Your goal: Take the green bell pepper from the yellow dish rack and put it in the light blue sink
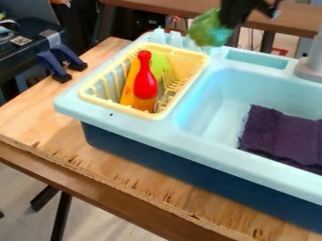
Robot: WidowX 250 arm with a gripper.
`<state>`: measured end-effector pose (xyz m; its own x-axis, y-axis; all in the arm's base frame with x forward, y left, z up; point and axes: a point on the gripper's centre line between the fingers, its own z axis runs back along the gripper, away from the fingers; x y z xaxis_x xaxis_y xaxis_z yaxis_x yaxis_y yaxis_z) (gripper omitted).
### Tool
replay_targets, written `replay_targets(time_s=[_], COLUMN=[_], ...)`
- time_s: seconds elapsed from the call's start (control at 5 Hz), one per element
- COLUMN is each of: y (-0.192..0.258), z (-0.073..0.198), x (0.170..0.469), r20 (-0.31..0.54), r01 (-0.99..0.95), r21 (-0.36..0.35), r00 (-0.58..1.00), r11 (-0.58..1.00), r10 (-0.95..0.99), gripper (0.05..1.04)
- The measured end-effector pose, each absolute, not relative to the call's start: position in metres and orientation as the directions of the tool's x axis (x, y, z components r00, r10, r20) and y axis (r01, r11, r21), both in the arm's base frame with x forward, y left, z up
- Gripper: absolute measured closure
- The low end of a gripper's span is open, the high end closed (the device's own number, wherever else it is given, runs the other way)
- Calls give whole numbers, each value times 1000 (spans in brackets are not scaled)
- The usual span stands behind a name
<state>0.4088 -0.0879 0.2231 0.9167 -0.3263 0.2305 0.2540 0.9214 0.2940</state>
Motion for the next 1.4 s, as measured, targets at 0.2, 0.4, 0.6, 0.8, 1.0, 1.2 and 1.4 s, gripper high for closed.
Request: replay_targets(time_s=[0.2,0.4,0.6,0.8,1.0,1.2,1.4], y=[-105,-108,-97,-87,-82,-89,-93], z=[229,233,235,236,233,215,190], x=[404,393,383,379,384,393,398], r20=[243,267,273,314,369,333,279], r01=[291,301,253,223,259,264,251], r21=[315,132,-105,-312,-427,-475,-501], r00=[896,907,937,942,925,937,953], r11=[904,944,962,924,866,839,828], r10=[-373,-327,-217,-121,-95,-106,-119], gripper=[973,973,973,973,973,973,973])
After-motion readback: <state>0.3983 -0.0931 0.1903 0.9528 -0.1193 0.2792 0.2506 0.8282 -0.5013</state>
